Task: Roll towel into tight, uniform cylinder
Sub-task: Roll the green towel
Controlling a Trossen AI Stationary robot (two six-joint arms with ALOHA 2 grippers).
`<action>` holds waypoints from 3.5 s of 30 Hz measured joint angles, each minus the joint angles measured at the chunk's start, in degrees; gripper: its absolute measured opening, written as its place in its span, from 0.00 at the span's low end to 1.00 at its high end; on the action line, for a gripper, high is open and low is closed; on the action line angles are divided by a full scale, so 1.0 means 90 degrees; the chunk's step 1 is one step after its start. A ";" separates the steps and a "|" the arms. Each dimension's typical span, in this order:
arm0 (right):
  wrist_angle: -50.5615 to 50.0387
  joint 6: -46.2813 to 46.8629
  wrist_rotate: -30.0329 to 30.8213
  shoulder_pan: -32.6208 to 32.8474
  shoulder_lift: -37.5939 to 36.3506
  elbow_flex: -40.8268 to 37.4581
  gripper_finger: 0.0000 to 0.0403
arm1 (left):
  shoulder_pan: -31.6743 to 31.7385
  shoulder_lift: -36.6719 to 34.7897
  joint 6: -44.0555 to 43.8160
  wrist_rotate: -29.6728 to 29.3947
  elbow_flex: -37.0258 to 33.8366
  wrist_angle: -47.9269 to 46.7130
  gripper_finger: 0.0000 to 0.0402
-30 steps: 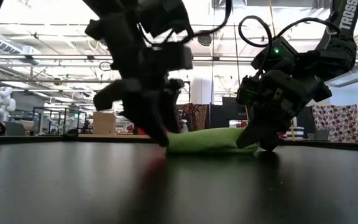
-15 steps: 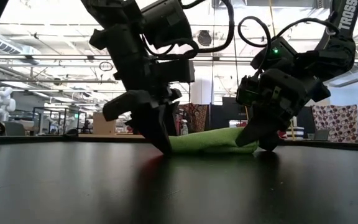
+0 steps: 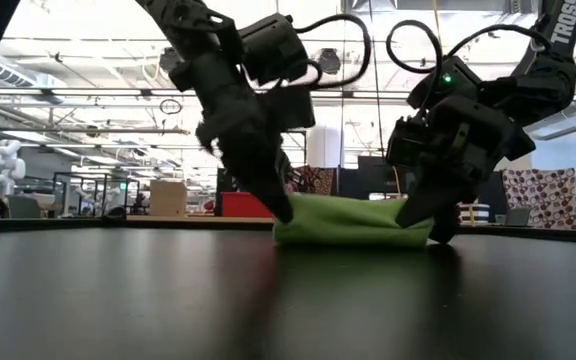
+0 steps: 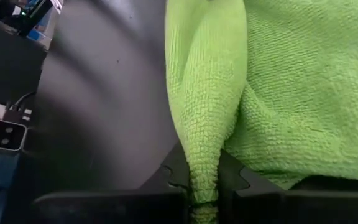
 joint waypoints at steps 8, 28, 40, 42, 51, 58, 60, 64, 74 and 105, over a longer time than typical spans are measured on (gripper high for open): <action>-0.0168 0.0109 -0.0324 0.0005 -0.0370 0.0005 0.04 | 0.0494 -0.0555 -0.0259 0.1513 -0.0005 0.0027 0.03; -0.2302 -0.1495 0.1257 -0.1130 -0.3031 0.1516 0.04 | 0.1550 -0.2031 0.0109 0.1252 0.1094 -0.0477 0.03; -0.3697 -0.1724 -0.0665 -0.1664 -0.2733 0.2635 0.04 | 0.1850 -0.1991 0.0022 0.2761 0.1224 -0.1040 0.03; -0.3792 -0.1588 -0.0604 -0.1666 -0.2743 0.2640 0.04 | 0.1780 -0.1991 0.0050 0.2730 0.1224 -0.1172 0.03; -0.4209 -0.1887 -0.0351 -0.1668 -0.2741 0.2640 0.04 | 0.1825 -0.1991 0.0160 0.2449 0.1222 -0.1352 0.03; -0.4440 -0.2487 0.0096 -0.1938 -0.2601 0.2652 0.04 | 0.2157 -0.1929 0.0435 0.2296 0.1222 -0.1304 0.03; -0.4408 -0.2324 -0.0401 -0.2082 -0.2500 0.2650 0.04 | 0.2236 -0.1904 0.0370 0.2716 0.1214 -0.1316 0.03; -0.4410 -0.1938 -0.1244 -0.2161 -0.2365 0.2653 0.04 | 0.2255 -0.1914 0.0110 0.3472 0.1214 -0.1257 0.03; -0.4081 -0.0820 -0.2389 -0.1576 -0.2529 0.2652 0.04 | 0.1432 -0.1869 -0.0578 0.4105 0.1179 -0.1329 0.03; -0.4280 -0.2094 -0.0787 -0.1154 -0.0137 0.2336 0.04 | 0.1490 0.0527 -0.1019 0.3747 0.0498 -0.0858 0.03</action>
